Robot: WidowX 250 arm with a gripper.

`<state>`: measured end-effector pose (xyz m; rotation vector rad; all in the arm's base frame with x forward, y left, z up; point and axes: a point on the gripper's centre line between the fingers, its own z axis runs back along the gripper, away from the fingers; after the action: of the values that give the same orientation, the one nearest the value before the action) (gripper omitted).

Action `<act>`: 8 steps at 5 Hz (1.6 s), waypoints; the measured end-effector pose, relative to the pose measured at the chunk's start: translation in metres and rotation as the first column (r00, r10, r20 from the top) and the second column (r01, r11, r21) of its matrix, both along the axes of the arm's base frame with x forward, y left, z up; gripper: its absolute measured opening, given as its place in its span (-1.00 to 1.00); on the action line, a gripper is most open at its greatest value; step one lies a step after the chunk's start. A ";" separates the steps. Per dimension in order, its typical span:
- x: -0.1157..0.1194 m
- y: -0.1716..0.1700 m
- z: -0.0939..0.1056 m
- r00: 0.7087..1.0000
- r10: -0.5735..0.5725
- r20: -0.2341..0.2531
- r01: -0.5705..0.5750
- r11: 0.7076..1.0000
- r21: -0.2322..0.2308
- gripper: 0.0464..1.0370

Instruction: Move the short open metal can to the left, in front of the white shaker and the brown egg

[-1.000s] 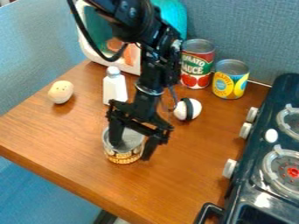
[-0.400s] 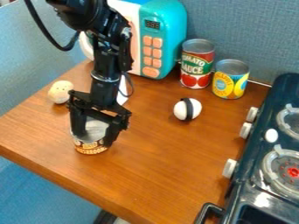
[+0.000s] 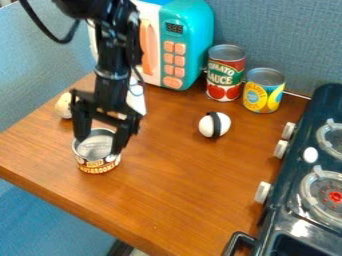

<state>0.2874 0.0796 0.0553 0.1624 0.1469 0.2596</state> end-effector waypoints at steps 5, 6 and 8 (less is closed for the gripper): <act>0.035 -0.092 0.021 0.944 -0.281 0.170 0.306 0.941 -0.143 0.93; 0.035 -0.098 0.012 0.921 -0.367 0.131 0.381 0.917 -0.116 0.93; 0.035 -0.099 0.012 0.919 -0.373 0.128 0.387 0.915 -0.114 0.93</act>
<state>0.3225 -0.0189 0.0675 0.0375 0.0269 -0.1323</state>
